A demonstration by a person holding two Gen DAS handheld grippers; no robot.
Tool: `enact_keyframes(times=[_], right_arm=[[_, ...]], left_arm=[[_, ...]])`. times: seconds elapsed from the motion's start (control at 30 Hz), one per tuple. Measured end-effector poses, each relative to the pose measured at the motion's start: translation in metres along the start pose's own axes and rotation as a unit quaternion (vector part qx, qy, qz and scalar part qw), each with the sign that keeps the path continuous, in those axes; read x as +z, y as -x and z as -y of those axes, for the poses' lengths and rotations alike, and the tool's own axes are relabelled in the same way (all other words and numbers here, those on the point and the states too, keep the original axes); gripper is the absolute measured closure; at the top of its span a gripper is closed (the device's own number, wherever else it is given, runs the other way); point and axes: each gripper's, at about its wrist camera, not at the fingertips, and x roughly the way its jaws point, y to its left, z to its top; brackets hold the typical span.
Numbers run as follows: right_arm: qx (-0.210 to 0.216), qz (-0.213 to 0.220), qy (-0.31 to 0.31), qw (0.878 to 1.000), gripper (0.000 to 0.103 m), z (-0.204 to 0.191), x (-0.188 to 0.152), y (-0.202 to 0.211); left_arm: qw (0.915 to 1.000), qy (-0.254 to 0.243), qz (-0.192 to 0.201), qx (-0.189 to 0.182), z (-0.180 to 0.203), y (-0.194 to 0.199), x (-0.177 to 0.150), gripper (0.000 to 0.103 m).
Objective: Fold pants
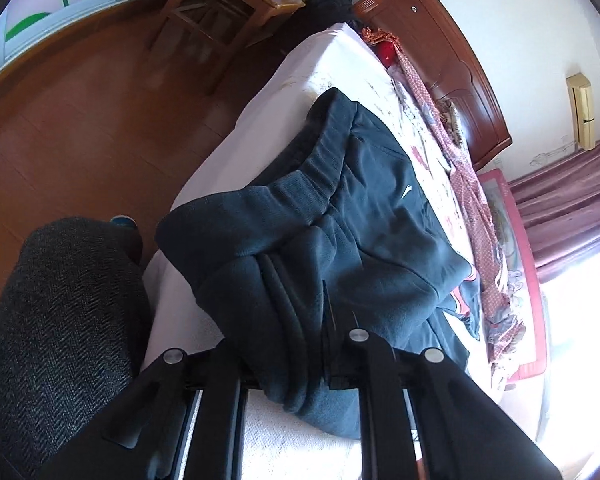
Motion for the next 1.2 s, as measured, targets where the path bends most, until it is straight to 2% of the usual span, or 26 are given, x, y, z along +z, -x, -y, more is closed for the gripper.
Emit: enact_keyframes(times=[0.03, 0.07, 0.1, 0.13, 0.17, 0.23, 0.3, 0.43, 0.47, 0.5, 0.53, 0.57, 0.6, 0.63, 0.67, 0.7, 0.77, 0.8, 0.83, 0.9, 0.97, 1.0, 1.07, 1.13, 1.17, 1.2], right_arm=[[0.013, 0.004, 0.014, 1.0, 0.058, -0.003, 0.0, -0.004], [0.007, 0.009, 0.037, 0.999, 0.063, -0.007, 0.0, -0.006], [-0.003, 0.01, 0.062, 0.998, 0.074, -0.013, 0.001, -0.006], [0.001, 0.015, 0.084, 0.996, 0.092, -0.022, 0.0, -0.002], [0.002, 0.025, 0.109, 0.994, 0.098, -0.031, -0.002, 0.004], [-0.018, 0.064, 0.163, 0.984, 0.099, -0.048, -0.005, 0.028], [-0.039, 0.08, 0.164, 0.982, 0.1, -0.043, 0.002, 0.038], [-0.089, 0.047, 0.153, 0.983, 0.1, -0.01, 0.005, 0.004], [-0.08, 0.031, 0.149, 0.985, 0.098, -0.007, 0.002, -0.007], [-0.081, 0.043, 0.145, 0.985, 0.097, -0.007, -0.001, -0.006], [-0.098, 0.043, 0.141, 0.984, 0.09, -0.009, -0.002, -0.003], [-0.134, 0.035, 0.131, 0.982, 0.062, -0.011, -0.004, 0.0], [-0.167, 0.029, 0.11, 0.979, 0.047, -0.008, -0.006, 0.005], [-0.18, 0.041, 0.09, 0.979, 0.036, -0.004, -0.012, 0.017], [-0.185, 0.062, 0.073, 0.978, 0.036, -0.002, -0.017, 0.03], [-0.184, 0.073, 0.068, 0.978, 0.036, -0.002, -0.024, 0.041], [-0.141, 0.066, 0.071, 0.985, 0.036, -0.009, -0.04, 0.054], [-0.118, 0.058, 0.075, 0.989, 0.036, -0.016, -0.052, 0.059], [-0.098, 0.052, 0.083, 0.99, 0.036, -0.025, -0.065, 0.062], [-0.056, 0.018, 0.115, 0.992, 0.036, -0.053, -0.091, 0.056], [-0.02, -0.008, 0.149, 0.989, 0.036, -0.087, -0.12, 0.049], [-0.002, -0.027, 0.17, 0.985, 0.036, -0.105, -0.136, 0.043], [0.032, -0.056, 0.202, 0.977, 0.036, -0.142, -0.165, 0.036], [0.053, -0.083, 0.24, 0.966, 0.036, -0.179, -0.191, 0.028], [0.06, -0.093, 0.255, 0.961, 0.036, -0.194, -0.204, 0.026], [0.064, -0.101, 0.263, 0.957, 0.036, -0.207, -0.216, 0.024]], left_arm=[[1.0, 0.0, 0.0, 0.004, 0.001, -0.001, 0.0, 0.091], [1.0, -0.001, 0.0, 0.007, 0.002, -0.003, 0.002, 0.09], [0.9999, -0.003, 0.0, 0.012, 0.002, -0.005, 0.001, 0.089], [0.9999, -0.004, 0.0, 0.017, 0.002, -0.006, 0.0, 0.088], [0.9998, -0.005, 0.0, 0.02, 0.002, -0.007, 0.0, 0.087], [0.9996, -0.009, 0.0, 0.028, 0.003, -0.008, -0.001, 0.085], [0.9994, -0.012, -0.002, 0.033, 0.004, -0.01, -0.002, 0.085], [0.9989, -0.015, -0.018, 0.042, 0.003, -0.017, -0.008, 0.084], [0.9986, -0.016, -0.02, 0.047, 0.002, -0.018, -0.009, 0.083], [0.9984, -0.013, -0.025, 0.049, 0.001, -0.019, -0.008, 0.081], [0.9982, -0.01, -0.03, 0.051, 0.0, -0.019, -0.006, 0.076], [0.9975, -0.007, -0.035, 0.061, 0.0, -0.018, -0.005, 0.068], [0.9965, -0.003, -0.036, 0.075, 0.0, -0.015, -0.004, 0.05], [0.9949, 0.006, -0.039, 0.093, -0.002, -0.009, -0.002, 0.033], [0.992, 0.014, -0.048, 0.115, -0.005, -0.003, -0.001, 0.028], [0.9903, 0.022, -0.055, 0.125, -0.008, 0.004, -0.001, 0.027], [0.989, 0.046, -0.072, 0.12, -0.014, 0.026, -0.001, 0.026], [0.9889, 0.046, -0.067, 0.125, -0.014, 0.037, 0.001, 0.026], [0.9908, 0.032, -0.052, 0.121, -0.011, 0.048, 0.008, 0.022], [0.9953, -0.011, -0.038, 0.089, 0.0, 0.057, 0.028, 0.014], [0.9967, -0.08, -0.013, 0.01, 0.019, 0.053, 0.061, 0.002], [0.9915, -0.127, -0.015, -0.024, 0.03, 0.045, 0.078, 0.002], [0.9731, -0.223, 0.014, -0.058, 0.049, 0.026, 0.109, 0.002], [0.949, -0.309, 0.034, -0.055, 0.063, -0.002, 0.133, 0.002], [0.9351, -0.348, 0.028, -0.062, 0.069, -0.022, 0.145, 0.002], [0.925, -0.375, 0.023, -0.058, 0.072, -0.036, 0.153, 0.002]])
